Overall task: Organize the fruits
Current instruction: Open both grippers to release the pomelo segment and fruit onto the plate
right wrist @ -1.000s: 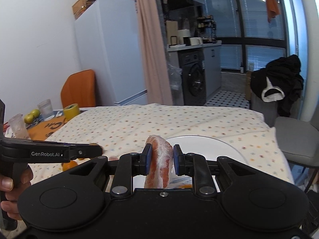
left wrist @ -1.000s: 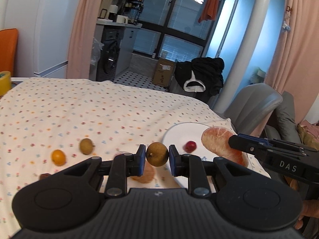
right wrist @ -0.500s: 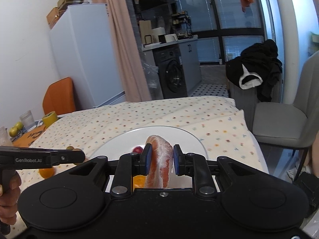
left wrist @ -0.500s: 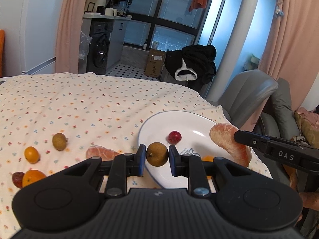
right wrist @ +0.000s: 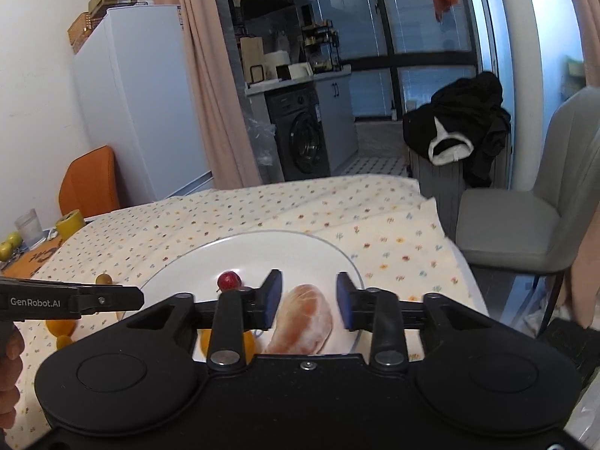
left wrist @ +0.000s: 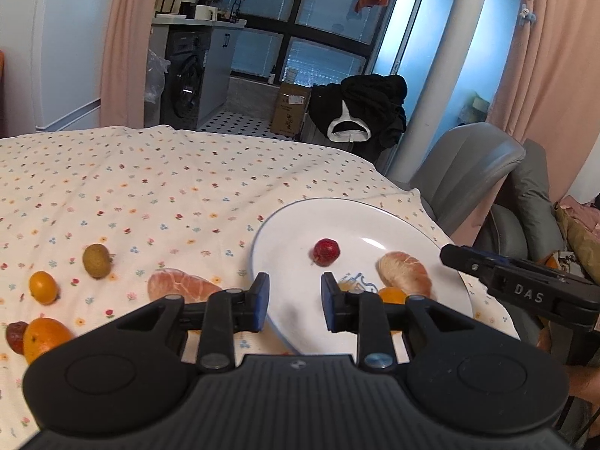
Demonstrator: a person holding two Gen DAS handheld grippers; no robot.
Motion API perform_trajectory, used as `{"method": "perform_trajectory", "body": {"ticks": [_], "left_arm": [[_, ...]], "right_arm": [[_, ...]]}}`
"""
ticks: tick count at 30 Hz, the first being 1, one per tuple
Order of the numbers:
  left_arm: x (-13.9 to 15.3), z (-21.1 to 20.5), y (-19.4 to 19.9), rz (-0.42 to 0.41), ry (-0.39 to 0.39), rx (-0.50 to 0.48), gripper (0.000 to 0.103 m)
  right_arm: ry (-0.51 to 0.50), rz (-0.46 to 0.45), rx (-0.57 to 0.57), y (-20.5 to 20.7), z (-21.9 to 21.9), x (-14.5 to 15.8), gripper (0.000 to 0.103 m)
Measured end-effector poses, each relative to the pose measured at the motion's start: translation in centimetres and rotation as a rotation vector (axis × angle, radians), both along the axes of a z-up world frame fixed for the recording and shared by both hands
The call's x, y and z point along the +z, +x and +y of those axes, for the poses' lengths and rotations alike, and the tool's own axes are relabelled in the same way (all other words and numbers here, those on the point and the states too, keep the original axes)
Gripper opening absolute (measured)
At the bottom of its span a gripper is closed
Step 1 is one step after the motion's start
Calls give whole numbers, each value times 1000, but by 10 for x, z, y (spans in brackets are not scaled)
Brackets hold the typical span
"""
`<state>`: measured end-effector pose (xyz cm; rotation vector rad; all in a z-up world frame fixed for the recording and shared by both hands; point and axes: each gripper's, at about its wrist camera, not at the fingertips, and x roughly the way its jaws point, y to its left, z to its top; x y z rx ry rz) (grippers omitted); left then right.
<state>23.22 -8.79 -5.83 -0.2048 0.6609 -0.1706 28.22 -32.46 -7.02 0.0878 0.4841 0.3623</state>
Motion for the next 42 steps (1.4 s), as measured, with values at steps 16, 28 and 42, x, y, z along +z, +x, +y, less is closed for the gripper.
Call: {"method": "perform_trajectory", "body": {"ticks": [16, 28, 42], "left_arm": [[17, 45, -36, -46, 16, 141, 80], [25, 71, -64, -86, 18, 223, 95], [27, 98, -91, -86, -15, 258, 98]], "right_arm": [[8, -43, 53, -26, 40, 19, 88], [36, -51, 101, -41, 61, 22, 100], [11, -42, 172, -59, 89, 26, 103]]}}
